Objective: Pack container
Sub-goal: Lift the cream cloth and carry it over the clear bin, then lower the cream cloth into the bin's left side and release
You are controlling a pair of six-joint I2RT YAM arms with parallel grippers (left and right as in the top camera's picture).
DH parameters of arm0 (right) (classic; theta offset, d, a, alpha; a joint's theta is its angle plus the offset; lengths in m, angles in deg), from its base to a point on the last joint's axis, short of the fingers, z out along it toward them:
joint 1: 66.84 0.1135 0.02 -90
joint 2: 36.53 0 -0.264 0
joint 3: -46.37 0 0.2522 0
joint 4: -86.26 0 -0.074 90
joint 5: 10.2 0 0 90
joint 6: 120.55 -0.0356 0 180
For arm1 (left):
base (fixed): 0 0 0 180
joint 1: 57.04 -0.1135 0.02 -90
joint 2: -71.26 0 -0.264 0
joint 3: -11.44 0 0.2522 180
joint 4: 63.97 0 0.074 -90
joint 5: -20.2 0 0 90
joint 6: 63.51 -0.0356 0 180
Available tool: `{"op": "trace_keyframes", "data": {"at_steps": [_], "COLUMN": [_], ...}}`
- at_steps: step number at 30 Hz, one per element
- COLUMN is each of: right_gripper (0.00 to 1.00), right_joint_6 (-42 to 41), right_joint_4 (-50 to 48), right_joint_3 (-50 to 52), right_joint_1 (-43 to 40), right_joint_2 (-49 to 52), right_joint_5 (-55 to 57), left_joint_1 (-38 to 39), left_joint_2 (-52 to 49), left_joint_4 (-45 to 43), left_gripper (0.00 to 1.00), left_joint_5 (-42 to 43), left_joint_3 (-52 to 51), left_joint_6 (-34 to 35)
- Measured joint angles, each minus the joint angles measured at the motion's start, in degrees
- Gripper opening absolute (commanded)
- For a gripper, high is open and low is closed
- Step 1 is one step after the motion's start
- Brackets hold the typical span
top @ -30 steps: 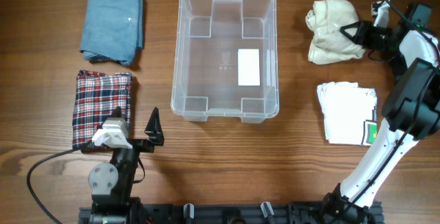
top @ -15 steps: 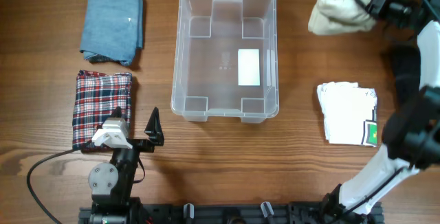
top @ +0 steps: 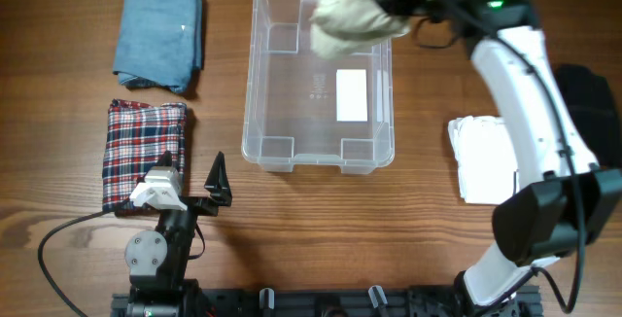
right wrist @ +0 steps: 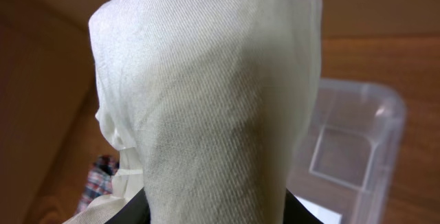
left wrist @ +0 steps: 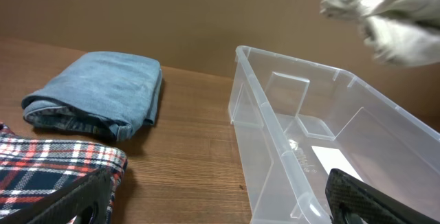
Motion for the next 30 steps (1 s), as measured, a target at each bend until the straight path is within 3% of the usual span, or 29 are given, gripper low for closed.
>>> {"op": "trace_keyframes", "data": {"at_steps": [9, 23, 30], "right_gripper": [0.12, 0.14, 0.36], "right_joint_6": [-10.3, -19.8, -20.9], "right_joint_4": [-2.0, -6.8, -8.9], "right_joint_3": [1.4, 2.3, 2.3], "right_joint_1": [9.6, 10.9, 11.8], "right_joint_2": [9.2, 16.6, 19.3], "right_joint_5": [8.7, 12.9, 13.2], "left_joint_1": [0.0, 0.0, 0.0], "left_joint_2": [0.0, 0.0, 0.0], "left_joint_4": [0.0, 0.0, 0.0], "left_gripper": [1.0, 1.0, 1.0], "left_joint_5": [0.0, 0.0, 0.0], "left_joint_3": [0.0, 0.0, 0.0], "left_joint_6": [0.0, 0.0, 0.0]}}
